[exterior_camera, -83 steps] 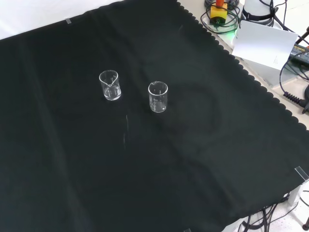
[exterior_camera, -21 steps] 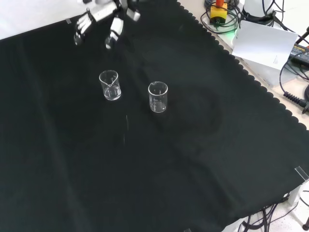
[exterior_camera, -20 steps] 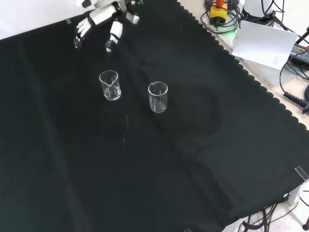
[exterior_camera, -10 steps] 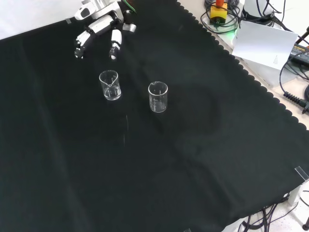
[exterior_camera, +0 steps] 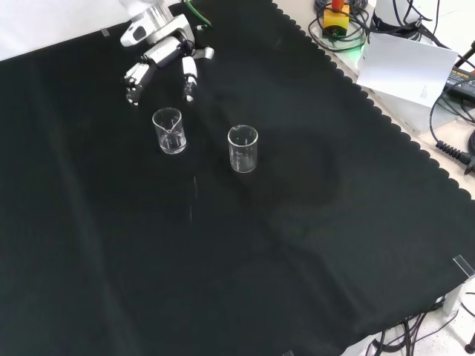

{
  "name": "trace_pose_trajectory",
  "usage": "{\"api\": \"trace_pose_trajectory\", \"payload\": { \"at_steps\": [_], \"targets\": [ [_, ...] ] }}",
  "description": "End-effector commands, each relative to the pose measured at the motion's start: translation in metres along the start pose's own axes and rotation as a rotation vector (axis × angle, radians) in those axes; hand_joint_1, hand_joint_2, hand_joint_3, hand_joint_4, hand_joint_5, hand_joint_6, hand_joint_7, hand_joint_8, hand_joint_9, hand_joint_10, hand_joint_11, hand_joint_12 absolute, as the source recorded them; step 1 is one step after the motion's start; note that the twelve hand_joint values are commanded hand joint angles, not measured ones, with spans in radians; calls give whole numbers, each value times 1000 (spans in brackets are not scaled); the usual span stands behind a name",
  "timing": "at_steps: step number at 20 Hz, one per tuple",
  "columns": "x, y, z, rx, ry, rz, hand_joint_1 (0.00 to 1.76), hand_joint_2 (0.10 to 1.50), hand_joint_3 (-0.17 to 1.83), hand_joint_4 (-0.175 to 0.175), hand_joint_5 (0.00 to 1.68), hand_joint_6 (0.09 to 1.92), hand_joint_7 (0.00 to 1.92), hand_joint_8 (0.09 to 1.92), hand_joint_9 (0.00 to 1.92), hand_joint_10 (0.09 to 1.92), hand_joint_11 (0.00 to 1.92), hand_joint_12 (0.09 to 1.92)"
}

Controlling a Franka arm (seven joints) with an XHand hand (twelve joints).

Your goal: Pick up the beaker on the right.

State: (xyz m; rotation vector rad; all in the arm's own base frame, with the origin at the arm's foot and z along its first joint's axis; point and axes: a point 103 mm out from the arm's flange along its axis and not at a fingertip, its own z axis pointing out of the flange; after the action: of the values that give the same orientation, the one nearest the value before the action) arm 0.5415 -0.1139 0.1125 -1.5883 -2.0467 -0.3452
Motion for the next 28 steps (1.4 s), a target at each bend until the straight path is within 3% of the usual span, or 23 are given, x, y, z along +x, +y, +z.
{"api": "trace_pose_trajectory", "payload": {
  "at_steps": [1, 14, 22, 28],
  "targets": [
    [-7, 6, 18, 33, 53, -29, 830, 597, 418, -20, 333, 87, 165, 643, 294, 659, 7, 1422],
    [-19, 17, 44, -5, 168, -56, 887, 545, 515, -19, 344, 87, 202, 651, 345, 656, 0, 1399],
    [-16, 26, 49, -1, 182, -89, 900, 540, 536, -27, 394, 87, 272, 676, 394, 658, 18, 1414],
    [-17, 31, 55, 0, 211, -83, 904, 531, 554, -28, 435, 87, 298, 681, 414, 644, 35, 1407]
  ]
}}
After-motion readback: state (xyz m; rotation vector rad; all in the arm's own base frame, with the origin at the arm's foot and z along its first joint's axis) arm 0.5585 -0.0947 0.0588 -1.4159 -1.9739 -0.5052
